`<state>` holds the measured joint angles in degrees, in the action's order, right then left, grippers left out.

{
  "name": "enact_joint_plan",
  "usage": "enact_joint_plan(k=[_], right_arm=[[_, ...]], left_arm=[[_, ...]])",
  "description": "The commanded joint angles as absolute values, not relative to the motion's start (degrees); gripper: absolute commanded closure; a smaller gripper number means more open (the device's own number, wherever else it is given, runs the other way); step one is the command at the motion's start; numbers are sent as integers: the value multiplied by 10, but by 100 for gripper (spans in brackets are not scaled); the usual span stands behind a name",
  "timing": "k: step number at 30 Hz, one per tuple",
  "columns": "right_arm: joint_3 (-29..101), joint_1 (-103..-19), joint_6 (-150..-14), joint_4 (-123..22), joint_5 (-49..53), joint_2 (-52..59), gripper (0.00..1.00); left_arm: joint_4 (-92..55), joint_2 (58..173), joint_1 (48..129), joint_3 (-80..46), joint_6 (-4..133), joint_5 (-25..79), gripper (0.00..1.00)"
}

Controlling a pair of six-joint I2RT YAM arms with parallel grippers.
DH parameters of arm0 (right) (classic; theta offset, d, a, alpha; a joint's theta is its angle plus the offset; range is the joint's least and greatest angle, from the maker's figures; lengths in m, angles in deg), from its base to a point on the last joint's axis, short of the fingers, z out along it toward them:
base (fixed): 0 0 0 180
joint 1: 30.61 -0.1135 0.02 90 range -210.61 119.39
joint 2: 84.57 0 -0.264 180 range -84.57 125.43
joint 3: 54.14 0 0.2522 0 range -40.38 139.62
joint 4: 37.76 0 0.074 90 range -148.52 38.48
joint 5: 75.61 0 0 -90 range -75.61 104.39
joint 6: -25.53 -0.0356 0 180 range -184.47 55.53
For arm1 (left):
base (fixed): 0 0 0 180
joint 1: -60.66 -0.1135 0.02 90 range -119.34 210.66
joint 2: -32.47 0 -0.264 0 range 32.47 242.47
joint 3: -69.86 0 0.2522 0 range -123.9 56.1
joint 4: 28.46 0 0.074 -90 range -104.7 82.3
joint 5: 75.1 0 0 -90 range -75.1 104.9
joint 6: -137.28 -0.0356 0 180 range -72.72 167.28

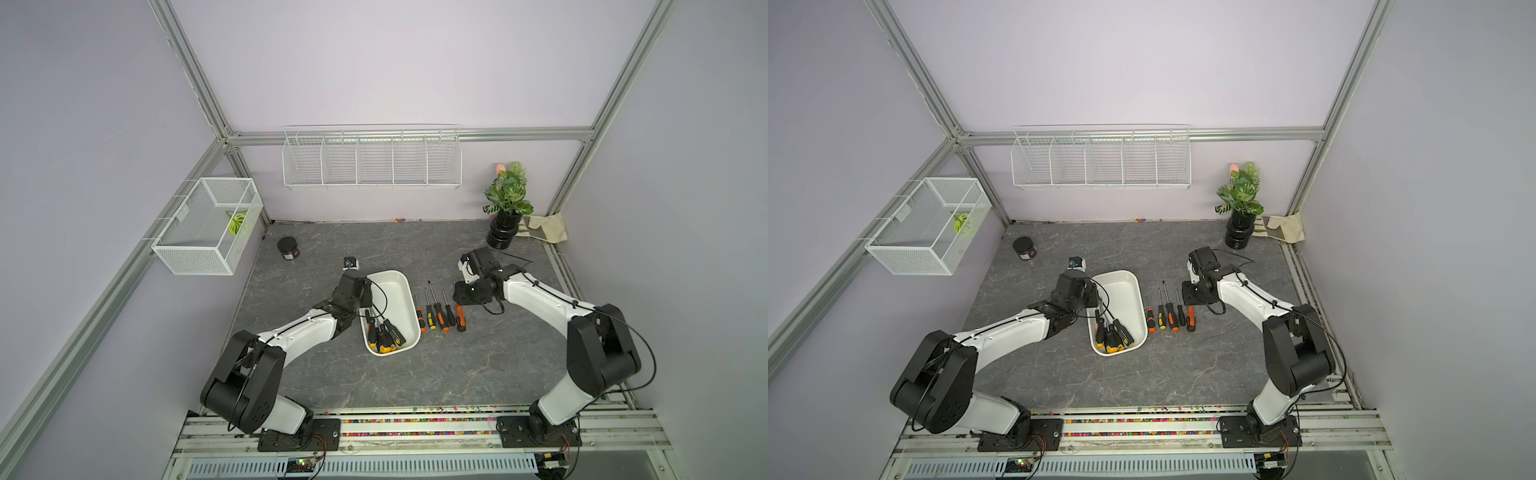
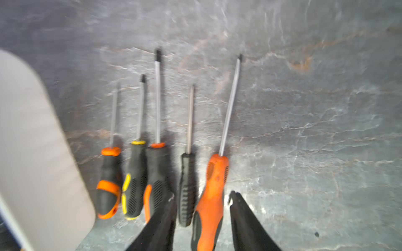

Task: Take out the screwdriver from the storage box
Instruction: Place the screwdriver at the center of the board, then pick up the screwdriver from the storage box.

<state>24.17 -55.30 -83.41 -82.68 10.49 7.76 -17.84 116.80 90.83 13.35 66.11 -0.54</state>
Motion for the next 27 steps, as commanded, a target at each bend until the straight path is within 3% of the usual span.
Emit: enact_joint_plan(k=[1, 9, 20, 27], right_arm=[[218, -614, -856, -849, 144, 19, 53], [223, -747, -901, -841, 169, -27, 51], [349, -847, -877, -841, 164, 131, 52], [388, -860, -867, -849, 168, 194, 51]], left_arm=[[-183, 1166, 908, 131, 661, -10, 100], [-183, 1159, 909, 132, 663, -6, 100], [-181, 1147, 910, 138, 661, -9, 100], [-186, 1152, 910, 138, 662, -3, 100]])
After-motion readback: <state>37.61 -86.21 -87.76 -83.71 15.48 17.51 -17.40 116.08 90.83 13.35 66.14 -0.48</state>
